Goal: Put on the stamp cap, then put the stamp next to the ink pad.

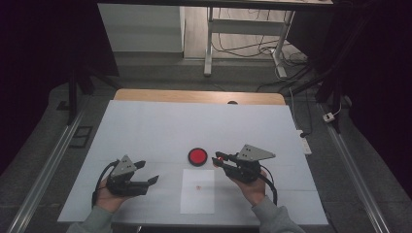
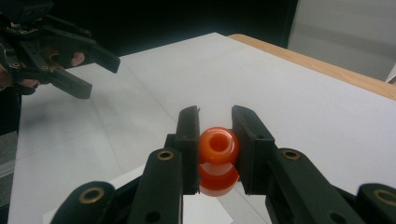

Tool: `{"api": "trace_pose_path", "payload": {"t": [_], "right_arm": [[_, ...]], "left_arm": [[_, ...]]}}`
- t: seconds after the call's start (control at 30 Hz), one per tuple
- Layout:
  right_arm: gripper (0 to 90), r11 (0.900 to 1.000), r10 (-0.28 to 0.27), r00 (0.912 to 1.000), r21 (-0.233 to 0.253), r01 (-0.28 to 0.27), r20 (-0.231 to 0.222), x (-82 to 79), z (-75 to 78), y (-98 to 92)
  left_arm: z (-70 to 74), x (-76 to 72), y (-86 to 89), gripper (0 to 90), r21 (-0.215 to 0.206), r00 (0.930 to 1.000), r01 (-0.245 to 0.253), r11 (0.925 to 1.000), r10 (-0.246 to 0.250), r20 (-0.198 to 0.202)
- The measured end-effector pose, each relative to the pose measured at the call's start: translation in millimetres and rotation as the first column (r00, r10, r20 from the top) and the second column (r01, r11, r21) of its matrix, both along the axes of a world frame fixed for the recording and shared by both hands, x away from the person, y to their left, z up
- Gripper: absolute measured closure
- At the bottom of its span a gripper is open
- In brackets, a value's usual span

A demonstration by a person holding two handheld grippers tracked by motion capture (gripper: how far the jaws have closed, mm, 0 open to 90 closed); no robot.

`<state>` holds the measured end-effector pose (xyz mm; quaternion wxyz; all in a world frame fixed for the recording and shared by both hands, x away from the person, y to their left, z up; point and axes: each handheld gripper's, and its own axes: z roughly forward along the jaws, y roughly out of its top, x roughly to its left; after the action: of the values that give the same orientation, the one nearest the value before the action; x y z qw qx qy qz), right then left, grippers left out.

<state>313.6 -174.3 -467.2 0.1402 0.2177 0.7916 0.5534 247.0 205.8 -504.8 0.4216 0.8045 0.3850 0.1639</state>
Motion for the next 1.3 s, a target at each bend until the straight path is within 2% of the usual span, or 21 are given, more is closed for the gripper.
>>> {"api": "trace_pose_path", "payload": {"t": [0.5,1.3], "right_arm": [[72.1,1.000,-0.020,0.9998,-0.006,0.020,-0.002,3.7,-0.8,-4.6],[72.1,0.999,-0.041,0.9991,-0.021,0.041,0.009,7.4,-0.9,-7.6]], "left_arm": [[-9.4,-7.2,21.9,26.2,0.004,0.9986,-0.050,0.9988,0.050,-0.018],[-10.1,-5.5,16.4,26.1,0.013,0.9994,-0.033,0.9994,0.033,-0.012]]}}
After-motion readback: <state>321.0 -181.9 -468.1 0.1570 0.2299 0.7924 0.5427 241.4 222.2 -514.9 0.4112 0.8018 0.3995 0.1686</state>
